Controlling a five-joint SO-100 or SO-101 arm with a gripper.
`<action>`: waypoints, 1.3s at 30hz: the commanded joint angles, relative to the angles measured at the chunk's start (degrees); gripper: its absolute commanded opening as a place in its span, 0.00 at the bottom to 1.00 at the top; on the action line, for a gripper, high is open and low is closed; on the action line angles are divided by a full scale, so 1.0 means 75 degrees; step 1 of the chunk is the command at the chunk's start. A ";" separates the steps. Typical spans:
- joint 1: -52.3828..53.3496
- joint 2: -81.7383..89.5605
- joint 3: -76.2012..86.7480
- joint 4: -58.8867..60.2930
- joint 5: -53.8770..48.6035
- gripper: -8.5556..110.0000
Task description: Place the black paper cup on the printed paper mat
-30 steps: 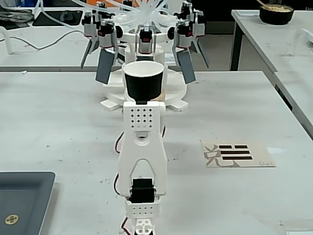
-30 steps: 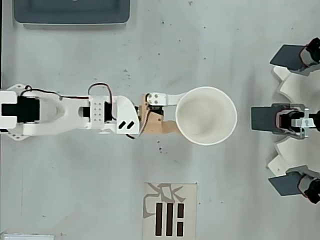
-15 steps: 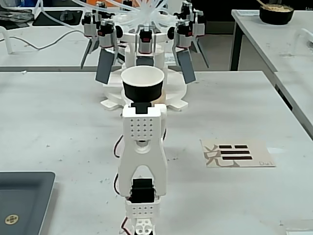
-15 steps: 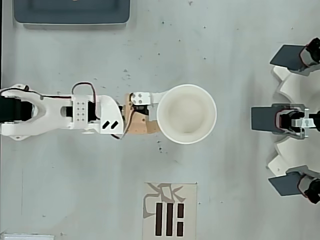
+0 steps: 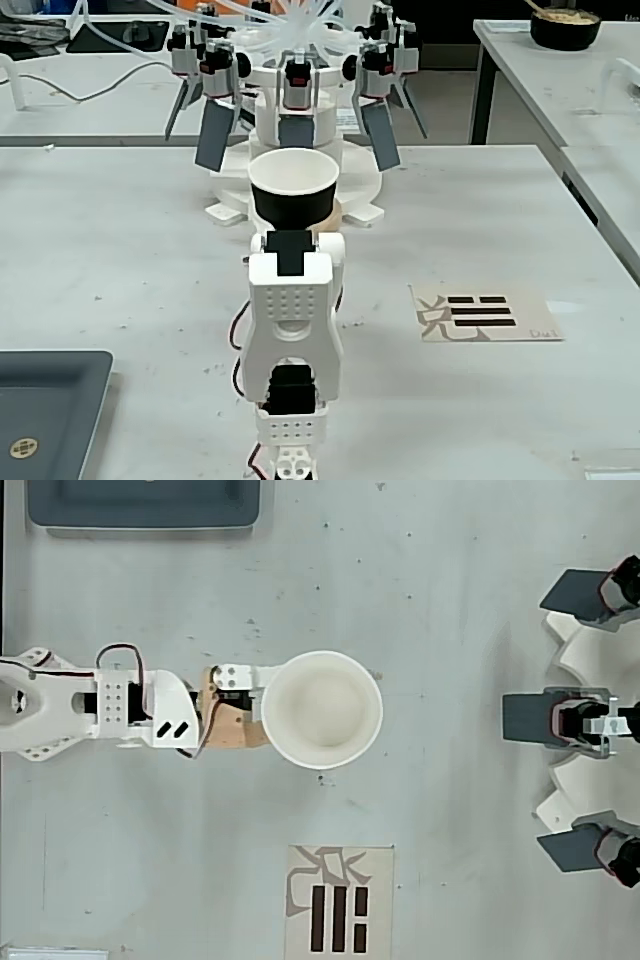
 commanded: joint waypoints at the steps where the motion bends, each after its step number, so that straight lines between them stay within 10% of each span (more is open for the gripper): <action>1: 0.0164 0.0516 0.0176 -0.0434 -0.0047 0.14; 39: 0.2859 0.0984 0.1840 -0.1477 0.0012 0.13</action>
